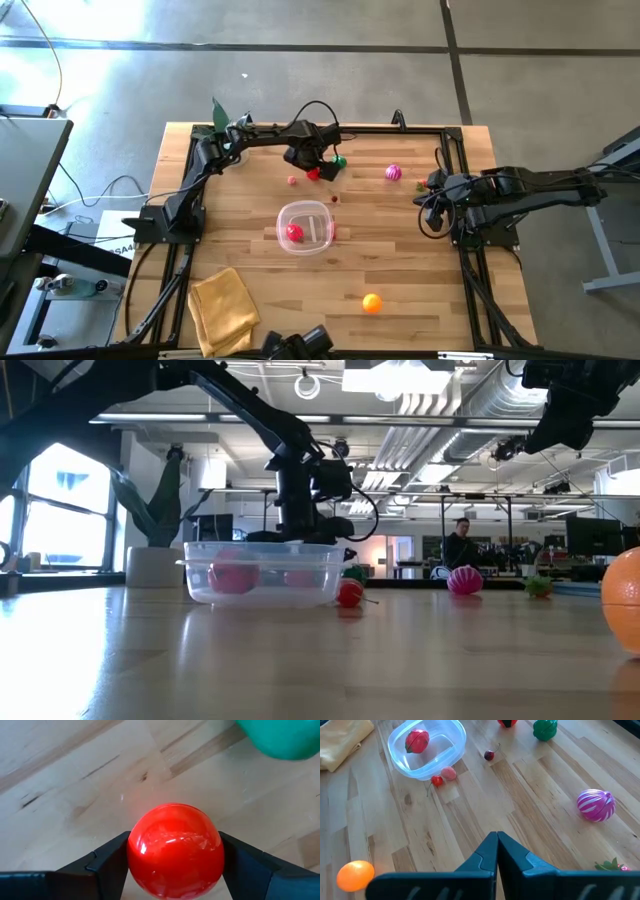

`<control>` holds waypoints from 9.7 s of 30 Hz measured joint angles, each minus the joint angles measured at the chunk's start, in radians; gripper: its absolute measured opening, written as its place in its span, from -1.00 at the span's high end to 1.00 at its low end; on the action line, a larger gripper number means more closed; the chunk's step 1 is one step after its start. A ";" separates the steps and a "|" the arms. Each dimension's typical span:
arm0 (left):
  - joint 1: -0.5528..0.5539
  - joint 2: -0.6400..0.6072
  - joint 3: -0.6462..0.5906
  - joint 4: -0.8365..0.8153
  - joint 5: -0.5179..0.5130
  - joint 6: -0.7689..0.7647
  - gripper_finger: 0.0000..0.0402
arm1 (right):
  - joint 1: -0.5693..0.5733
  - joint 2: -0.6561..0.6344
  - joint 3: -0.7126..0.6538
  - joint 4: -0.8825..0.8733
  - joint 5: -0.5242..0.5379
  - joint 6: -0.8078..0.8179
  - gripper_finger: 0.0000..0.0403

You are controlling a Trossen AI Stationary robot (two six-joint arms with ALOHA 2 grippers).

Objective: Pick and placing Produce into tupperware
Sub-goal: Put the orange tomato into the transparent container, then put the top pink peach into the transparent container

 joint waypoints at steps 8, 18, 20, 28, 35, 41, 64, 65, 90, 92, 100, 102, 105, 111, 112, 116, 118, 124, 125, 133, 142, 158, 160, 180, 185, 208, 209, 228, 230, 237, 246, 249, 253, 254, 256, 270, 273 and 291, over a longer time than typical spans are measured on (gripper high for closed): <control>-0.004 -0.002 0.186 -0.211 -0.016 0.022 -0.29 | 0.000 0.000 0.000 0.000 0.000 0.000 1.00; -0.135 -0.116 0.324 -0.475 -0.182 -0.047 -0.33 | 0.000 0.000 0.000 0.000 0.000 0.000 1.00; -0.187 -0.148 0.324 -0.522 -0.246 -0.087 -0.33 | 0.000 0.000 0.000 0.000 0.000 0.000 1.00; -0.377 -0.182 0.323 -0.573 -0.334 -0.184 -0.33 | 0.000 0.000 0.000 0.000 0.000 0.000 1.00; -0.447 -0.181 0.187 -0.467 -0.294 -0.241 -0.34 | 0.000 0.000 0.000 0.000 0.000 0.000 1.00; -0.474 -0.182 0.070 -0.306 -0.229 -0.252 -0.34 | 0.000 0.000 0.000 0.000 0.000 0.000 1.00; -0.471 -0.197 -0.267 0.063 -0.083 -0.265 -0.34 | 0.000 0.000 0.000 0.000 0.000 0.000 1.00; -0.471 -0.197 -0.267 0.063 -0.084 -0.265 -0.34 | 0.000 0.000 0.000 0.000 0.000 0.000 1.00; -0.470 -0.197 -0.267 0.084 -0.098 -0.287 -0.34 | 0.000 0.000 0.000 0.000 0.000 0.000 1.00; -0.470 -0.197 -0.267 0.084 -0.098 -0.287 -0.34 | 0.000 0.000 0.000 0.000 0.000 0.000 1.00; -0.470 -0.197 -0.266 0.072 -0.123 -0.281 -0.52 | 0.000 0.000 0.000 0.000 0.000 0.000 1.00; -0.470 -0.197 -0.266 0.063 -0.125 -0.278 -0.60 | 0.000 0.000 0.000 0.000 0.000 0.000 1.00; -0.471 -0.197 -0.266 0.055 -0.132 -0.279 -0.67 | 0.000 0.000 0.000 0.000 0.000 0.000 1.00; -0.471 -0.238 -0.266 0.046 -0.132 -0.270 -0.58 | 0.000 0.000 0.000 0.000 0.000 0.000 1.00; -0.471 -0.253 -0.266 0.044 -0.139 -0.270 -0.55 | 0.000 0.000 0.000 0.000 0.000 0.000 1.00; -0.466 -0.320 -0.266 0.030 -0.216 -0.268 -0.42 | 0.000 0.000 0.000 0.000 0.000 0.000 1.00; -0.452 -0.367 -0.266 0.011 -0.257 -0.273 -0.37 | 0.000 0.000 0.000 0.000 0.000 0.000 1.00; -0.349 -0.494 -0.265 -0.037 -0.366 -0.278 -0.27 | 0.000 0.000 0.000 0.000 0.000 0.000 1.00; -0.323 -0.507 -0.265 -0.043 -0.372 -0.279 -0.26 | 0.000 0.000 0.000 0.000 0.000 0.000 1.00; -0.119 -0.481 -0.264 -0.072 -0.229 -0.214 -0.24 | 0.000 0.000 0.000 0.000 0.000 0.000 1.00; -0.070 -0.323 -0.267 -0.050 -0.115 -0.196 -0.25 | 0.000 0.000 0.000 0.000 0.000 0.000 1.00; -0.052 -0.267 -0.268 -0.069 -0.165 -0.157 -0.69 | 0.000 0.000 0.000 0.000 0.000 0.000 1.00; -0.052 -0.268 -0.290 -0.039 -0.165 -0.154 -0.69 | 0.000 0.000 0.000 0.000 0.000 0.000 1.00; -0.026 -0.267 -0.460 0.162 -0.118 -0.120 -0.64 | 0.000 0.000 0.000 0.000 0.000 0.000 1.00; -0.025 -0.268 -0.480 0.188 -0.102 -0.136 -0.46 | 0.000 0.000 0.000 0.000 0.000 0.000 1.00; -0.025 -0.268 -0.481 0.220 -0.105 -0.174 0.23 | 0.000 0.000 0.000 0.000 0.000 0.000 1.00; -0.025 -0.268 -0.481 0.220 -0.104 -0.174 0.26 | 0.000 0.000 0.000 0.000 0.000 0.000 1.00; -0.027 -0.275 -0.451 0.155 -0.058 -0.193 0.44 | 0.000 0.000 0.000 0.000 0.000 0.000 1.00; -0.029 -0.288 -0.419 0.100 -0.052 -0.192 0.44 | 0.000 0.000 0.000 0.000 0.000 0.000 1.00; -0.040 -0.362 -0.298 -0.044 -0.068 -0.169 0.44 | 0.000 0.000 0.000 0.000 0.000 0.000 1.00; -0.206 -0.486 -0.163 -0.239 -0.198 -0.245 0.44 | 0.000 0.000 0.000 0.000 0.000 0.000 1.00; -0.290 -0.491 -0.162 -0.264 -0.259 -0.309 0.44 | 0.000 0.000 0.000 0.000 0.000 0.000 1.00; -0.395 -0.492 -0.200 -0.256 -0.332 -0.395 0.44 | 0.000 0.000 0.000 0.000 0.000 0.000 1.00; -0.417 -0.492 -0.219 -0.243 -0.339 -0.416 0.44 | 0.000 0.000 0.000 0.000 0.000 0.000 1.00; -0.453 -0.492 -0.267 -0.203 -0.340 -0.451 0.44 | 0.000 0.000 0.000 0.000 0.000 0.000 1.00; -0.491 -0.491 -0.582 0.182 -0.195 -0.519 0.44 | 0.000 0.000 0.000 0.000 0.000 0.000 1.00; -0.491 -0.491 -0.615 0.227 -0.189 -0.523 0.44 | 0.000 0.000 0.000 0.000 0.000 0.000 1.00; -0.490 -0.449 -0.628 0.242 -0.197 -0.526 0.44 | 0.000 0.000 0.000 0.000 0.000 0.000 1.00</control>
